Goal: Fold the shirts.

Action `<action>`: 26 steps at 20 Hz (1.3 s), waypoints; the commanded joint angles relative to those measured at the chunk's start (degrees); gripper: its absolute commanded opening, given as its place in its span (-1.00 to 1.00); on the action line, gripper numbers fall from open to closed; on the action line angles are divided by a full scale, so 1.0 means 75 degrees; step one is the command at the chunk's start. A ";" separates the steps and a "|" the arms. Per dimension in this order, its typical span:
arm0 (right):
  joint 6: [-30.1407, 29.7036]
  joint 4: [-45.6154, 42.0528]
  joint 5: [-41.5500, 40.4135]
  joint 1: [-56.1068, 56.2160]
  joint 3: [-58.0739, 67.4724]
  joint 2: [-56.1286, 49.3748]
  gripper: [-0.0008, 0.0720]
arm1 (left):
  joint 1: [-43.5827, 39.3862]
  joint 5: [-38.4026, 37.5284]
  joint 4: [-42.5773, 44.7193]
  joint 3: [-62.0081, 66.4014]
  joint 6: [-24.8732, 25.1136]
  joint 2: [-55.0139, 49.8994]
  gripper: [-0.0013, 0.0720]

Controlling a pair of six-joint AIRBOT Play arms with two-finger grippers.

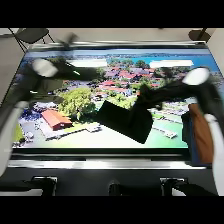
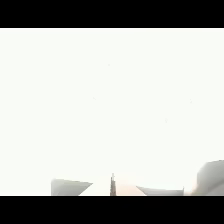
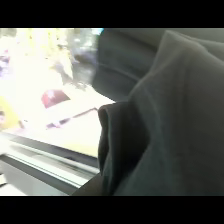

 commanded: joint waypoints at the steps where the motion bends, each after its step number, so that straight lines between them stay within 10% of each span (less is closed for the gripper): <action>1: -0.0035 0.1384 -0.1795 0.0994 0.0006 -0.1617 -0.86 | 0.1309 -0.0067 0.0437 0.0000 -0.0070 0.1478 -0.89; 4: -0.0265 0.2777 -0.2346 0.1440 0.0006 -0.2675 -0.73 | 0.1661 -0.0370 0.0554 -0.0015 -0.0029 0.2154 -0.89; 6: -0.0291 0.3407 -0.2786 0.1553 0.0006 -0.2970 0.54 | 0.1722 -0.0423 0.0731 -0.0017 -0.0035 0.2355 -0.89; 7: -0.0356 0.3535 -0.3066 0.1513 0.0009 -0.2958 0.76 | 0.1725 -0.0425 0.0784 -0.0020 -0.0038 0.2375 -0.89; 12: -0.1355 0.2751 -0.2614 0.0082 0.0099 -0.1953 0.76 | 0.1722 -0.0565 0.0927 -0.0128 -0.0032 0.2358 -0.89; 18: -0.0816 -0.3054 0.1349 -0.2133 -0.0740 -0.0557 0.69 | 0.1719 -0.0621 0.1122 -0.0149 -0.0035 0.2355 -0.89; 26: -0.2130 0.1224 -0.2634 -0.1096 -0.4424 -0.0440 0.64 | 0.1716 -0.0825 0.1116 -0.0149 -0.0099 0.2355 -0.89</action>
